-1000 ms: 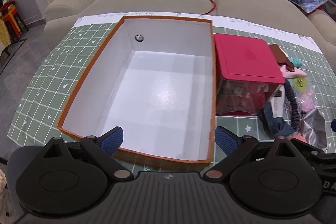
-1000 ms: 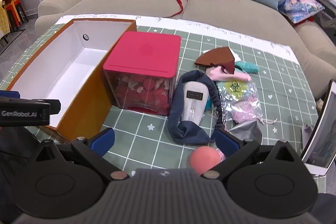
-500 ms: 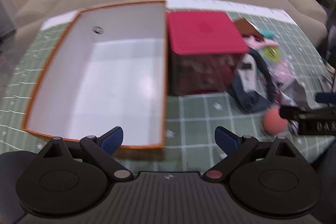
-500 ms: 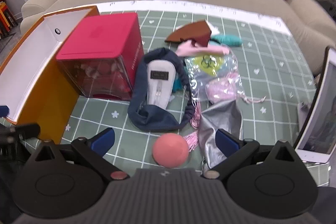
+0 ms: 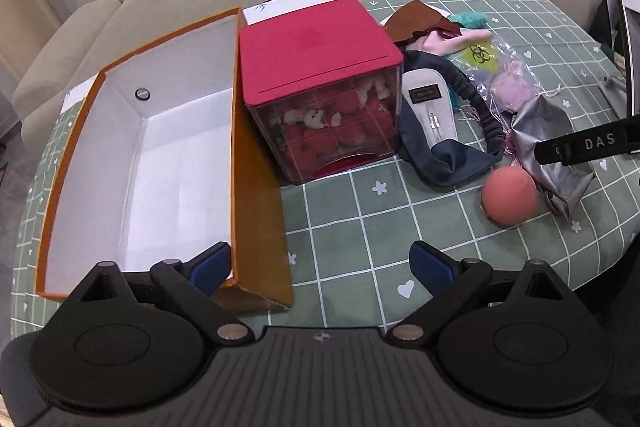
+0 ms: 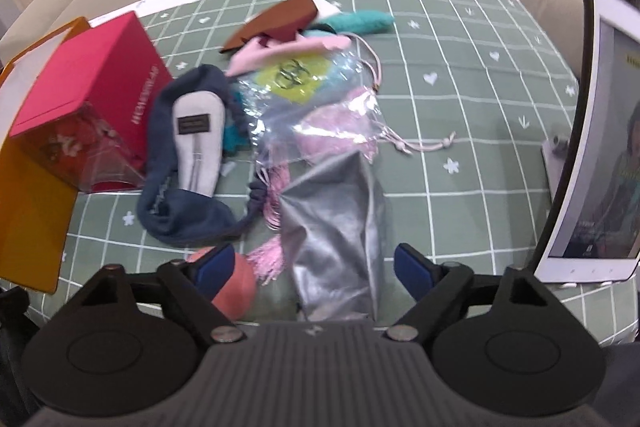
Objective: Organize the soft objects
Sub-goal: 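Move the right tool to the silver satin pouch and grasp it, then lift the silver pouch with the right tool while the left tool grasps the pink ball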
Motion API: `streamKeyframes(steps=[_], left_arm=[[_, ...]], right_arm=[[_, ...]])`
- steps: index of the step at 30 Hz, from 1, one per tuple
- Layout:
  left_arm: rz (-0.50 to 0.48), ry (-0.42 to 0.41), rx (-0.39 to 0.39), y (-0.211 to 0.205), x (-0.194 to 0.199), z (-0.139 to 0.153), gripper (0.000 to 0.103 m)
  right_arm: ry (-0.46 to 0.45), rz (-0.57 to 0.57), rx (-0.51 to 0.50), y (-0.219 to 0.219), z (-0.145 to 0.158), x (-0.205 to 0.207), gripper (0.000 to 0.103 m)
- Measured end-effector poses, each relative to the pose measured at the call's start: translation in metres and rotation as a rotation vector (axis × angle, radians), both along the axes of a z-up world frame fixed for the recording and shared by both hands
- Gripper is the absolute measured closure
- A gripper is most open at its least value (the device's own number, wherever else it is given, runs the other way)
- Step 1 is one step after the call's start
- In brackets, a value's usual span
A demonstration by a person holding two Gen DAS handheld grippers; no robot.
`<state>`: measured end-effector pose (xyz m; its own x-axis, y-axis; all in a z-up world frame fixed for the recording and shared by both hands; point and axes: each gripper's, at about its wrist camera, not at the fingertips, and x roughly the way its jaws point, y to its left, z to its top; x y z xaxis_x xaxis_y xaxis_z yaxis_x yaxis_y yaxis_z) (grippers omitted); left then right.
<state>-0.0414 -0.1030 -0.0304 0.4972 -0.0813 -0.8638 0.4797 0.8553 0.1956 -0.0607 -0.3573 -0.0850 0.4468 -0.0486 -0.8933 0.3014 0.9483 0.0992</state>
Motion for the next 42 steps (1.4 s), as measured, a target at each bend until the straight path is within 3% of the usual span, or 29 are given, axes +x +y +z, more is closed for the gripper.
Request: streamKeyframes(steps=[3, 7, 10, 16, 21, 24, 27, 29, 32, 37, 42], left_arm=[[-0.01, -0.032, 0.009, -0.004, -0.007, 0.012, 0.0], [-0.021, -0.183, 0.03, -0.012, -0.024, 0.038, 0.0], [-0.079, -0.232, 0.001, -0.023, -0.031, 0.049, 0.0], [-0.307, -0.065, -0.155, -0.051, -0.024, 0.029, 0.0], [-0.384, 0.056, -0.228, -0.07, -0.009, -0.002, 0.0], [-0.426, 0.076, -0.232, -0.078, -0.008, -0.019, 0.0], [-0.426, 0.083, -0.217, -0.085, -0.002, -0.037, 0.0], [-0.405, 0.141, -0.216, -0.088, 0.006, -0.051, 0.0], [-0.362, 0.208, -0.228, -0.094, 0.015, -0.066, 0.0], [-0.33, 0.199, -0.209, -0.098, 0.024, -0.081, 0.0], [-0.286, 0.216, -0.258, -0.099, 0.032, -0.086, 0.0]], right_arm=[[0.017, -0.003, 0.017, -0.005, -0.01, 0.002, 0.02], [0.018, 0.002, 0.037, -0.007, -0.016, 0.004, 0.02], [0.031, 0.003, 0.037, -0.009, -0.022, 0.007, 0.023], [0.051, 0.002, 0.044, -0.015, -0.031, 0.009, 0.036], [0.062, 0.016, 0.025, -0.017, -0.035, 0.008, 0.051], [0.055, 0.029, 0.007, -0.017, -0.035, 0.007, 0.059], [0.052, 0.034, -0.014, -0.017, -0.034, 0.004, 0.067], [0.053, 0.034, -0.022, -0.018, -0.034, 0.004, 0.07], [0.054, 0.043, -0.035, -0.016, -0.035, 0.004, 0.071], [0.052, 0.042, -0.028, -0.016, -0.034, 0.004, 0.069], [0.042, 0.048, -0.02, -0.017, -0.035, 0.003, 0.065]])
